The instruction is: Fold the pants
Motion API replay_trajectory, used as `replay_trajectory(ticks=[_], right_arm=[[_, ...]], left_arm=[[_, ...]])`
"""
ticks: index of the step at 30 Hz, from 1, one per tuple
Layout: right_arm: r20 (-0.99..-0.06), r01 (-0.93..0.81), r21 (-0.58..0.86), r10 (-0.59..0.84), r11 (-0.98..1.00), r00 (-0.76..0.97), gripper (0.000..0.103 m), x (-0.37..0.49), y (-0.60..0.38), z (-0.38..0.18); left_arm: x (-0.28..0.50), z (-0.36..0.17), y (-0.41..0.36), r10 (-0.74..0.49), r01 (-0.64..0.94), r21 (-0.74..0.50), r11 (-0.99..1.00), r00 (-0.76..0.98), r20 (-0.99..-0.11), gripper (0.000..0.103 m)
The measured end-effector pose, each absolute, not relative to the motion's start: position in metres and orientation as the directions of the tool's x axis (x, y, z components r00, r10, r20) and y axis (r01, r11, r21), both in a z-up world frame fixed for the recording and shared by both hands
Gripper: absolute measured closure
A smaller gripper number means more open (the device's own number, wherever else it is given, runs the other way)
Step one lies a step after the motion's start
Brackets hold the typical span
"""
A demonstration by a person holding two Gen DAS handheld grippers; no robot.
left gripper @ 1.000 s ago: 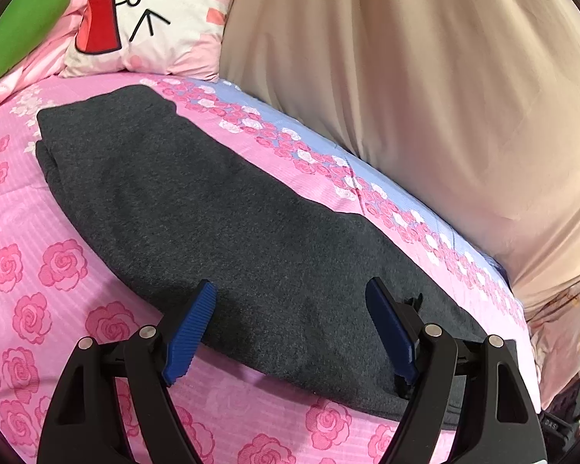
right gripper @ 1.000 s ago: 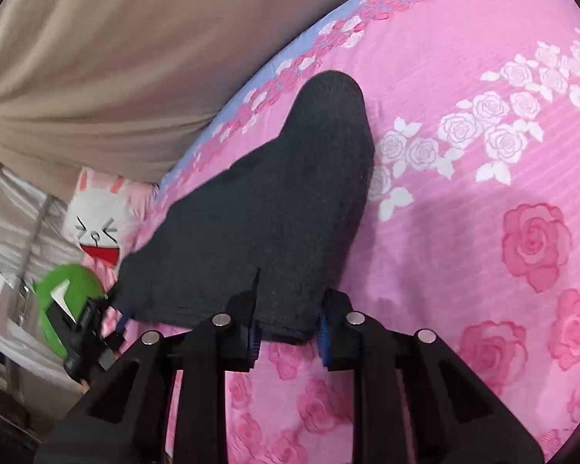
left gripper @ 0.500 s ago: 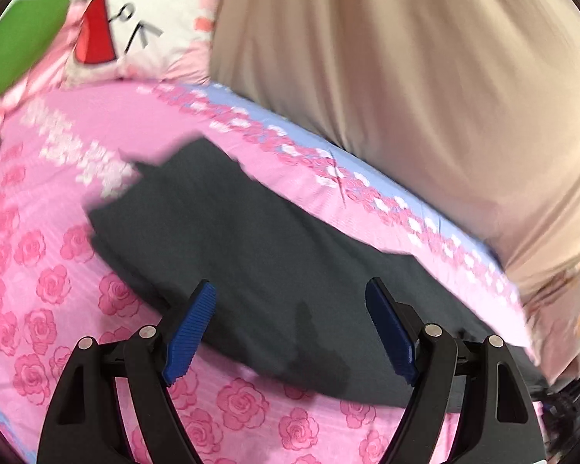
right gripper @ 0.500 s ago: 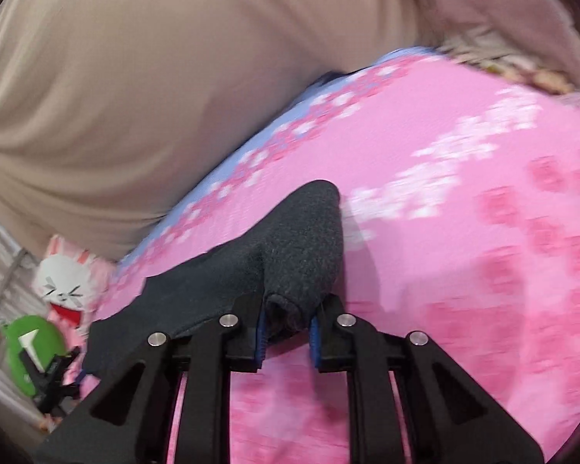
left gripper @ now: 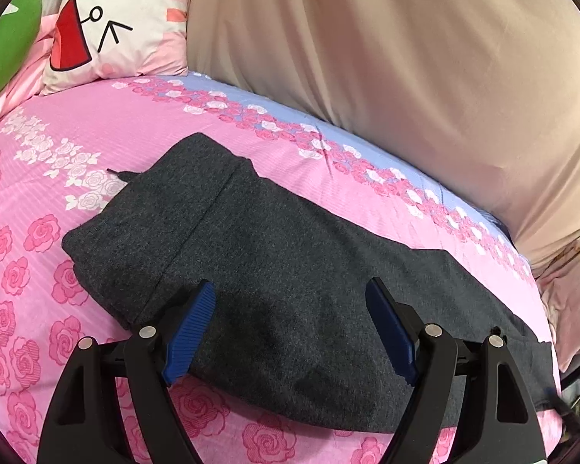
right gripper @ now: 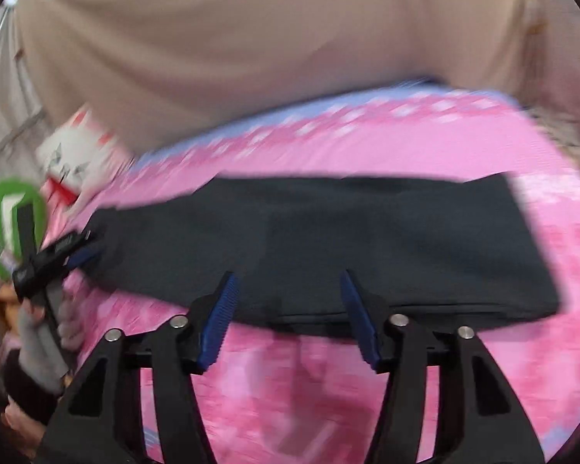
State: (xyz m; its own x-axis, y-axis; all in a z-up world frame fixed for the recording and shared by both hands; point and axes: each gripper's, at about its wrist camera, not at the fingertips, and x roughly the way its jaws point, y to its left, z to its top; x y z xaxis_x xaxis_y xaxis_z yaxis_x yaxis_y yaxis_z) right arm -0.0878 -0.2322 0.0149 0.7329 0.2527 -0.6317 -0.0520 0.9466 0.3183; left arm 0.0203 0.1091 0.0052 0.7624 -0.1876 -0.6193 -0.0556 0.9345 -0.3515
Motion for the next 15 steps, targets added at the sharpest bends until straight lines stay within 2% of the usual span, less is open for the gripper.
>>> replay_trajectory(ticks=[1, 2, 3, 5, 8, 11, 13, 15], right_arm=[[-0.658, -0.041, 0.304, 0.241, 0.952, 0.714, 0.054, -0.076, -0.226, 0.007], [-0.681, -0.024, 0.296, 0.229, 0.955, 0.695, 0.063, -0.067, -0.223, 0.000], [-0.697, -0.009, 0.300, 0.225, 0.954, 0.681, 0.083, -0.062, -0.225, -0.004], [-0.685, 0.028, 0.370, 0.253, 0.928, 0.683, 0.094, -0.059, -0.239, -0.006], [-0.572, 0.009, 0.491, 0.314, 0.871, 0.757, 0.095, -0.063, -0.254, 0.022], [-0.514, -0.055, 0.473, 0.326, 0.879, 0.794, 0.095, -0.059, -0.245, 0.053], [-0.568, -0.067, 0.419, 0.318, 0.906, 0.759, 0.093, -0.046, -0.230, 0.041], [-0.664, -0.043, 0.346, 0.277, 0.937, 0.694, 0.086, -0.033, -0.216, 0.012]], left_arm=[[0.019, 0.005, 0.109, -0.191, -0.050, -0.353, 0.934, 0.765, -0.615, 0.026], [0.018, 0.006, 0.110, -0.200, -0.041, -0.357, 0.933, 0.767, -0.610, 0.026], [0.018, 0.006, 0.111, -0.207, -0.036, -0.364, 0.931, 0.769, -0.605, 0.026], [0.018, 0.005, 0.113, -0.221, -0.034, -0.384, 0.923, 0.770, -0.599, 0.024], [0.021, 0.003, 0.116, -0.246, -0.028, -0.410, 0.912, 0.762, -0.599, 0.023], [0.022, 0.003, 0.116, -0.255, -0.023, -0.415, 0.909, 0.760, -0.599, 0.023], [0.022, 0.004, 0.116, -0.255, -0.020, -0.416, 0.909, 0.763, -0.594, 0.023], [0.021, 0.004, 0.117, -0.262, -0.017, -0.422, 0.906, 0.762, -0.592, 0.023]])
